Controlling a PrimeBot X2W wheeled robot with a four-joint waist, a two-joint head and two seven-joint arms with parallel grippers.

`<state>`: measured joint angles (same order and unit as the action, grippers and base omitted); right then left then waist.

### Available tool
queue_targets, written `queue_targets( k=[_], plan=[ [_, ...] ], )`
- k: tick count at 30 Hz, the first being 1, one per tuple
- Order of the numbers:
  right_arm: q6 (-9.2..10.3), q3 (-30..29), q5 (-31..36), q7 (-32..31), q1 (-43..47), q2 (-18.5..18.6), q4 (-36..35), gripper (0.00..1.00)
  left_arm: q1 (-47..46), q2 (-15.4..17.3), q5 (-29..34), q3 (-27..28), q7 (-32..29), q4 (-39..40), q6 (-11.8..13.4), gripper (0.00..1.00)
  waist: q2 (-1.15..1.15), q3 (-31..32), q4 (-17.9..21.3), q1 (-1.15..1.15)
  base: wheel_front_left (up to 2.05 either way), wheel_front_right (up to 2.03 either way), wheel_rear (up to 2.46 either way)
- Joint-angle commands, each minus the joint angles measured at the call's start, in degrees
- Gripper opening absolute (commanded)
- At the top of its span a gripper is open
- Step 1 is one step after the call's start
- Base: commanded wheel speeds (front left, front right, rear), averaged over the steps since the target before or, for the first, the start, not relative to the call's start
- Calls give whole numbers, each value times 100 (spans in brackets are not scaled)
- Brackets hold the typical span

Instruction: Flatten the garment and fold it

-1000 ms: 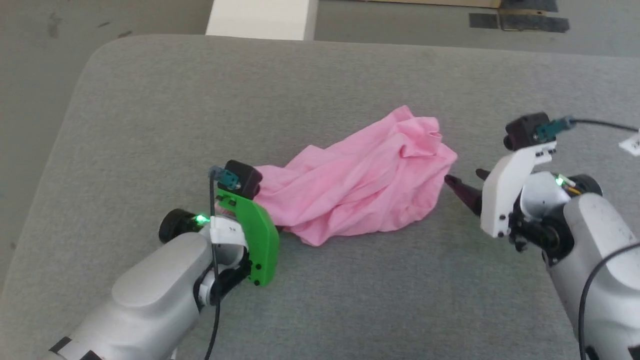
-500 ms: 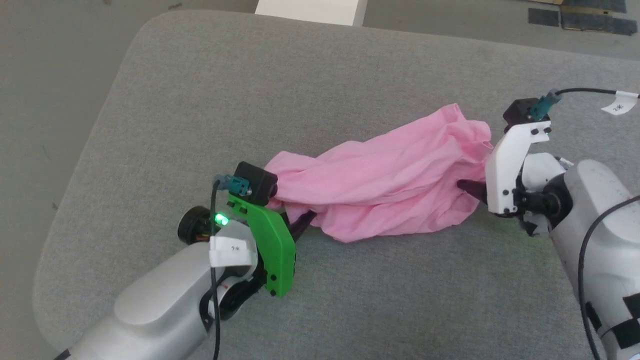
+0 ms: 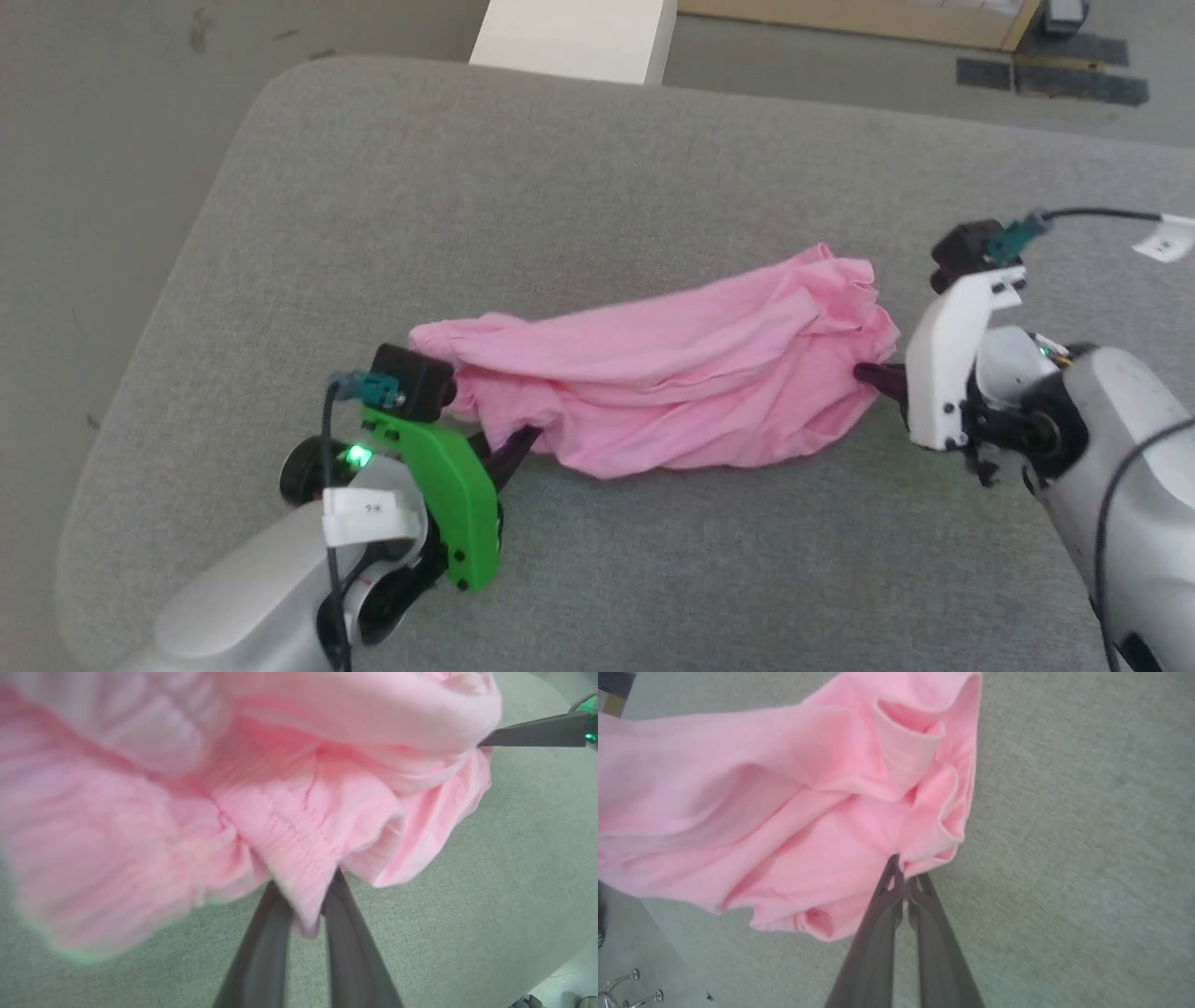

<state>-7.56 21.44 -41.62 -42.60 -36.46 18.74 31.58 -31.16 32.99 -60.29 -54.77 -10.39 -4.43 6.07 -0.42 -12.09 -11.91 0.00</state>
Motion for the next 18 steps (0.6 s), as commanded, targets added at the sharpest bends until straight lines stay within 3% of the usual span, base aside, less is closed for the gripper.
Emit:
queue_targets(
  k=[1, 10, 14, 18],
  plan=[
    [8, -10, -95, 67, 260, 148, -165, 0, 173, 117, -104, 25, 40, 73, 55, 0, 42, 227, 164, 0, 0, 0, 0],
    [8, -406, -348, 249, 1966, 569, -1448, 0, 739, 598, -323, -104, -208, 605, 191, 0, 42, 655, 552, 0, 0, 0, 0],
    [8, -820, -270, 296, 2864, 495, -1967, 0, 1013, 707, -463, -140, -252, 735, 298, 0, 42, 796, 795, 0, 0, 0, 0],
    [8, -1278, -8, 397, 3747, 188, -2456, 0, 1391, 732, -708, -131, -181, 755, 406, 0, 42, 845, 1032, 0, 0, 0, 0]
  ],
)
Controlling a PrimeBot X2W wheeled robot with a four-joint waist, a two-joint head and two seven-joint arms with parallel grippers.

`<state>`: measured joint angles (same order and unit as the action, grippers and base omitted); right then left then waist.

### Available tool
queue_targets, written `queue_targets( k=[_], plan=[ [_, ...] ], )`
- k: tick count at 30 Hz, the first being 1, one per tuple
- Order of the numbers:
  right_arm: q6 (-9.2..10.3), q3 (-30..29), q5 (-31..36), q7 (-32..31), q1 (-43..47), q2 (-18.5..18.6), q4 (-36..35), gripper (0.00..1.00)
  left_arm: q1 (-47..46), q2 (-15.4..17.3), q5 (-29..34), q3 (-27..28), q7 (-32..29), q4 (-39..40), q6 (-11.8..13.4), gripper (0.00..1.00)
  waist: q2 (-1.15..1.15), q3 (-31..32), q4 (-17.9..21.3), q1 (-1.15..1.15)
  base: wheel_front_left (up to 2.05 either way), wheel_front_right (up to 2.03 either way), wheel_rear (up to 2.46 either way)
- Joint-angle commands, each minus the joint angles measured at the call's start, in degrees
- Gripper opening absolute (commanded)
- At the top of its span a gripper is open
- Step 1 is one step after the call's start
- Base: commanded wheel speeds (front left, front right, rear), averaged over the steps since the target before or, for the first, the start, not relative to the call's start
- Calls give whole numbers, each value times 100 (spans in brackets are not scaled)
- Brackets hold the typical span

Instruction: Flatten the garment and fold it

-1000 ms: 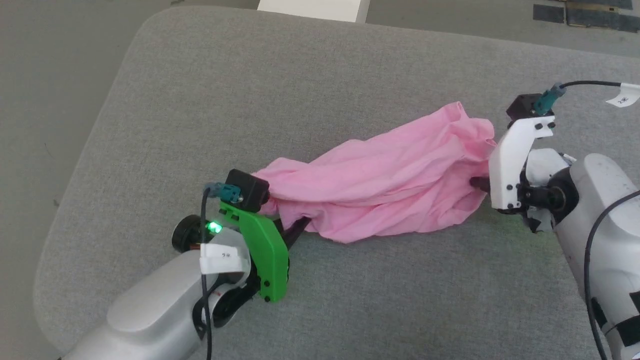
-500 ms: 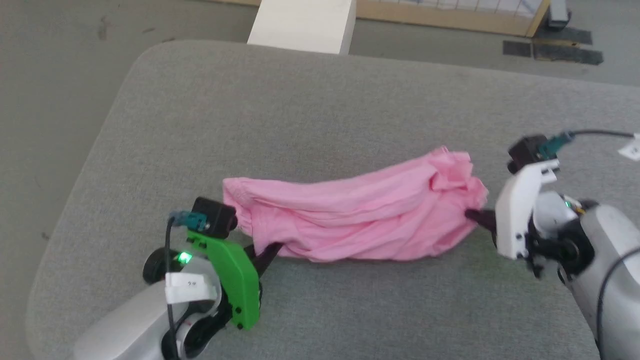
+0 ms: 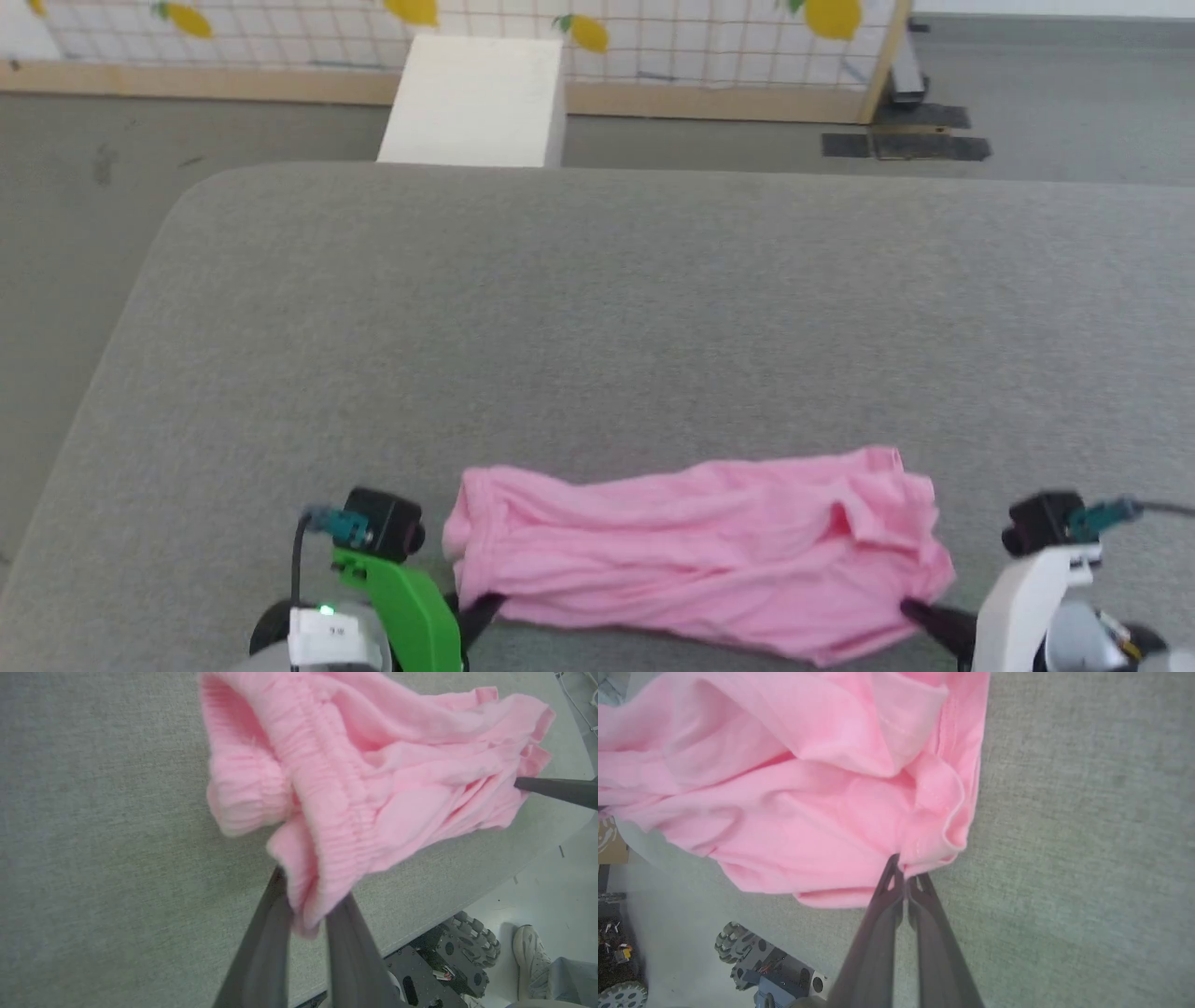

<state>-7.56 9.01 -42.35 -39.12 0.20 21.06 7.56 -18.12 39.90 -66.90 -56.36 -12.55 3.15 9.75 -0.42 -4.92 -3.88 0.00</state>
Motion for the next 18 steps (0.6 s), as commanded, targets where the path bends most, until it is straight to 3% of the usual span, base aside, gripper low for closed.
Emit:
queue_targets(
  k=[1, 5, 6, 7, 8, 12, 13, 18],
  plan=[
    [8, -115, 145, 72, 222, -131, -140, 0, 153, 40, -101, 42, 58, -22, 55, 0, 42, 119, 279, 0, 0, 0, 0],
    [8, -416, 515, 221, 602, -566, -343, 0, 362, 16, -320, 71, 73, -213, 73, 0, 42, 104, 420, 0, 0, 0, 0],
    [8, -473, 604, 246, 660, -672, -351, 2, 399, -4, -371, 76, 69, -277, 76, 9, 42, 107, 433, 0, 0, 0, 0],
    [8, -531, 688, 310, 696, -750, -367, 28, 429, -29, -420, 83, 69, -323, 67, 48, 42, 113, 434, 0, 0, 0, 0],
    [8, -590, 760, 381, 748, -854, -386, 100, 454, -59, -449, 94, 99, -378, 52, 98, 42, 125, 428, 0, 0, 0, 0],
    [8, -761, 998, 735, 968, -1088, -525, 100, 540, -203, -405, 201, 472, -497, 93, 100, 42, 217, 363, 0, 0, 0, 0],
    [8, -956, 1238, 1201, 1130, -1241, -725, 100, 646, -270, -319, 362, 915, -488, 235, 100, 42, 317, 322, 0, 0, 0, 0],
    [8, -1248, 1537, 1777, 1342, -1502, -1103, 100, 850, -270, -136, 664, 1642, -300, 617, 100, 42, 439, 282, 0, 0, 0, 0]
  ],
)
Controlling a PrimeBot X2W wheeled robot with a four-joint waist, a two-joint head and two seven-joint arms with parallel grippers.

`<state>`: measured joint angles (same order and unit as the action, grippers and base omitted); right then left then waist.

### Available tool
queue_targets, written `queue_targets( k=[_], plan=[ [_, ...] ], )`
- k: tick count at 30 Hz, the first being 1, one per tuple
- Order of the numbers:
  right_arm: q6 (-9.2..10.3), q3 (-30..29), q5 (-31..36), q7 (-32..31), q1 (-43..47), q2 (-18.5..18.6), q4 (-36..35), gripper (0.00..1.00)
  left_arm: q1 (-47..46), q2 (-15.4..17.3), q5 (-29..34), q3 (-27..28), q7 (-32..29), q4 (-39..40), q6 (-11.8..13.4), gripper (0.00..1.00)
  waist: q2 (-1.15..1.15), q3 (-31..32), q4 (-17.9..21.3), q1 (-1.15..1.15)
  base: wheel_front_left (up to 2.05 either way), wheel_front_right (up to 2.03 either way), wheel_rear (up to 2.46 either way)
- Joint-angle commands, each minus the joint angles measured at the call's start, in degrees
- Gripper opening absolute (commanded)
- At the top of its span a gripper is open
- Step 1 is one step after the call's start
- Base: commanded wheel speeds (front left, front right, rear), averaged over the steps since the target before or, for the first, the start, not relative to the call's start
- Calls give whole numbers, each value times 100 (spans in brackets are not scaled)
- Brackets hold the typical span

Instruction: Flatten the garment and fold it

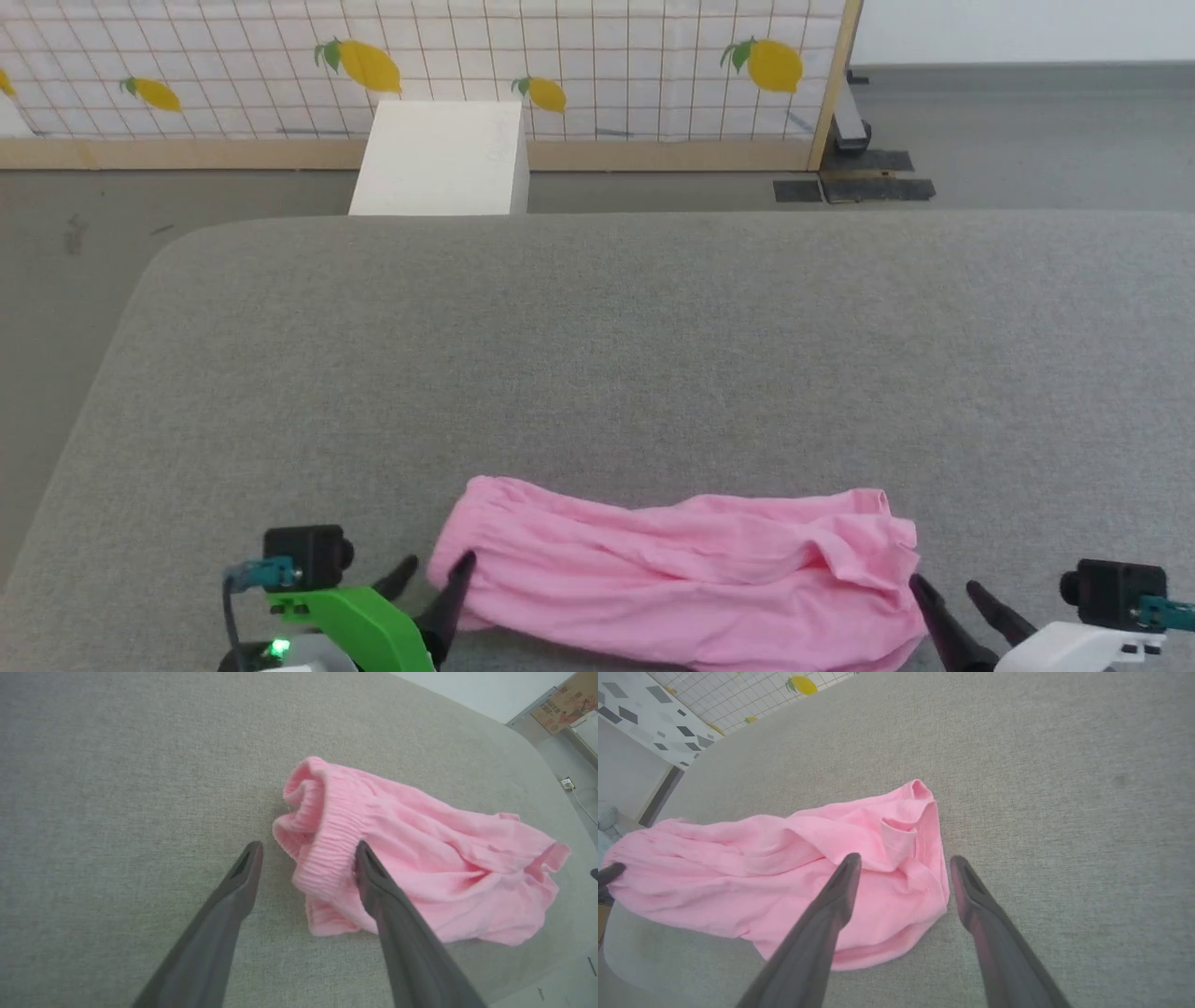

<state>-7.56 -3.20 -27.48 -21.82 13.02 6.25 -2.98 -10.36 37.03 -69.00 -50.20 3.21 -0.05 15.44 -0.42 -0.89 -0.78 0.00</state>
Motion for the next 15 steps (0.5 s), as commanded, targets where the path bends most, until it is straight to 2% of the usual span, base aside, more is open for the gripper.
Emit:
queue_targets(
  k=[1, 8, 15],
  plan=[
    [8, -62, 101, 75, 78, -40, -99, 100, 84, 40, 150, 83, 174, 53, 130, 100, 42, 46, -37, 0, 0, 0, 0],
    [8, -366, 249, -283, 112, 9, -446, 100, 45, 197, 818, 377, 935, 335, 678, 100, 42, 92, -158, 0, 0, 0, 0],
    [8, -633, 228, -987, 94, 292, -684, 100, 159, 359, 1799, 839, 1167, 729, 1135, 100, 42, 188, -341, 0, 0, 0, 0]
  ],
)
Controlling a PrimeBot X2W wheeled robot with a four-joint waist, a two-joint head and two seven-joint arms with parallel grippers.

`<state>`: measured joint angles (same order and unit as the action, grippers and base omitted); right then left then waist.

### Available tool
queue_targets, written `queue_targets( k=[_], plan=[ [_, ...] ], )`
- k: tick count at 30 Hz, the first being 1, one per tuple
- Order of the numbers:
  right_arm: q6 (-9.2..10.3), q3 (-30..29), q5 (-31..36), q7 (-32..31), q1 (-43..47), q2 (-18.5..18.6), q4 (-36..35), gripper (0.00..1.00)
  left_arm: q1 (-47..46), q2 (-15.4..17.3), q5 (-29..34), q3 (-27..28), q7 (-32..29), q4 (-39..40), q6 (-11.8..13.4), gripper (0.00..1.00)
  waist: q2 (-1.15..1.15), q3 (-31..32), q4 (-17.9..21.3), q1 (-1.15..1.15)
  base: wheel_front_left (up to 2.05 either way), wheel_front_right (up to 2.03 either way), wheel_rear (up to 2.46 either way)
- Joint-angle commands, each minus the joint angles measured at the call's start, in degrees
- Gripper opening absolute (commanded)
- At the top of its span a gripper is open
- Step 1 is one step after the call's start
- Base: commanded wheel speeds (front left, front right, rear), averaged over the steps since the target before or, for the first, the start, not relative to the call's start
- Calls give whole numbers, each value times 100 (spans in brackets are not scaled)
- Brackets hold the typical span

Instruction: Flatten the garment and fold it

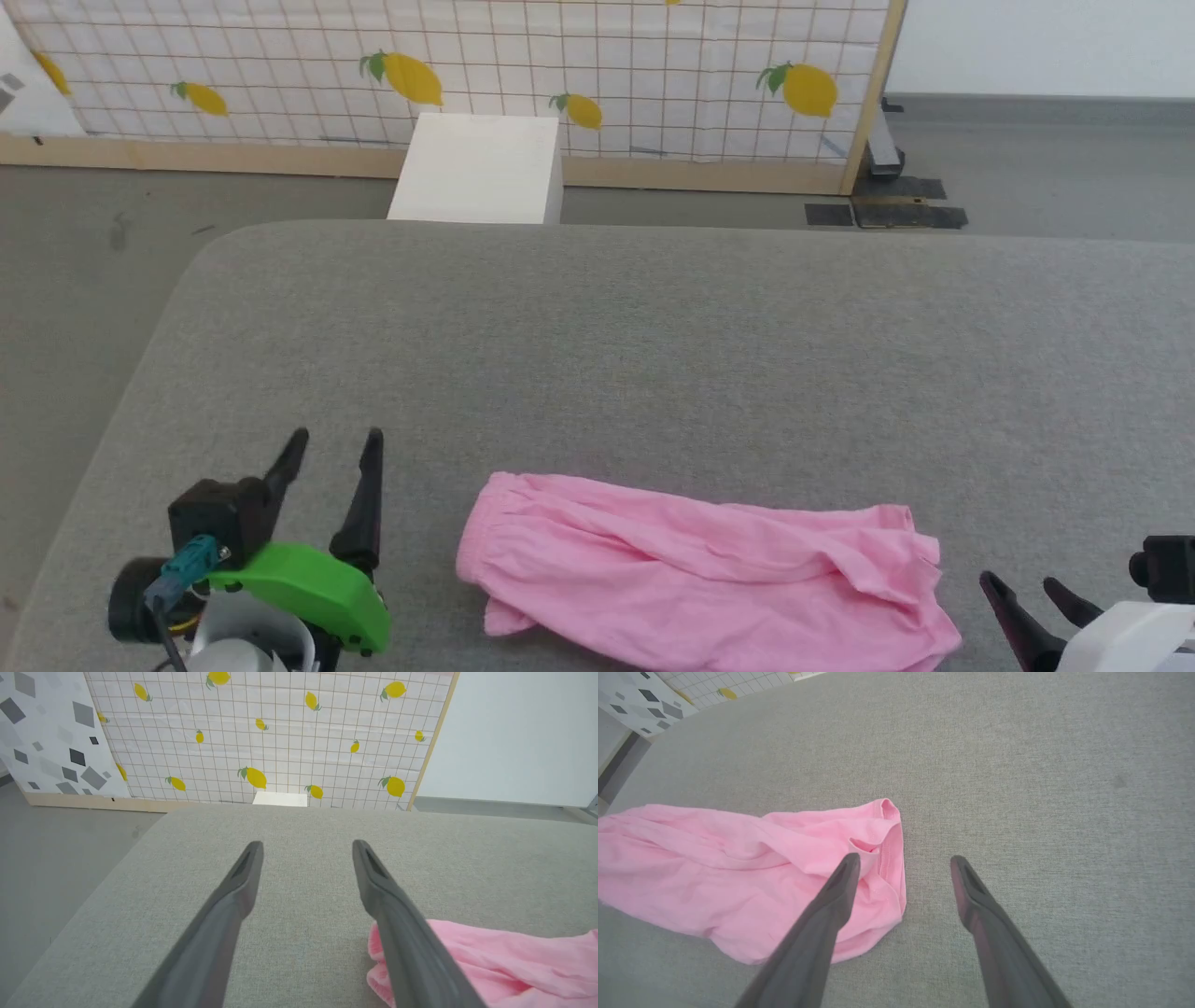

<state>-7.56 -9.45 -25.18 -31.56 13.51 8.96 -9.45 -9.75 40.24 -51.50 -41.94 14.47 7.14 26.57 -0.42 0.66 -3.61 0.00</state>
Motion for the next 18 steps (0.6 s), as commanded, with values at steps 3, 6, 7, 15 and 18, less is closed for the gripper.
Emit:
queue_targets(
  k=[3, 6, 7, 15, 18],
  plan=[
    [8, -46, -53, -449, 15, 166, -39, 100, 215, 0, 618, 345, 49, 295, 139, 100, 42, 40, -167, 0, 0, 0, 0],
    [8, 6, -144, -877, -97, 281, 80, 100, 390, -71, 1106, 619, 50, 469, 170, 100, 42, 14, -267, 0, 0, 0, 0],
    [8, 28, -169, -965, -147, 304, 137, 100, 433, -95, 1236, 684, 50, 505, 164, 100, 42, -2, -295, 0, 0, 0, 0],
    [8, 389, -295, -1388, -837, 402, 1029, 100, 704, -438, 1869, 1114, 51, 589, -59, 100, 42, -245, -552, 0, 0, 0, 0],
    [8, 531, -310, -1441, -1128, 413, 1481, 100, 708, -560, 2023, 1225, 52, 550, -193, 100, 42, -350, -625, 0, 0, 0, 0]
  ],
)
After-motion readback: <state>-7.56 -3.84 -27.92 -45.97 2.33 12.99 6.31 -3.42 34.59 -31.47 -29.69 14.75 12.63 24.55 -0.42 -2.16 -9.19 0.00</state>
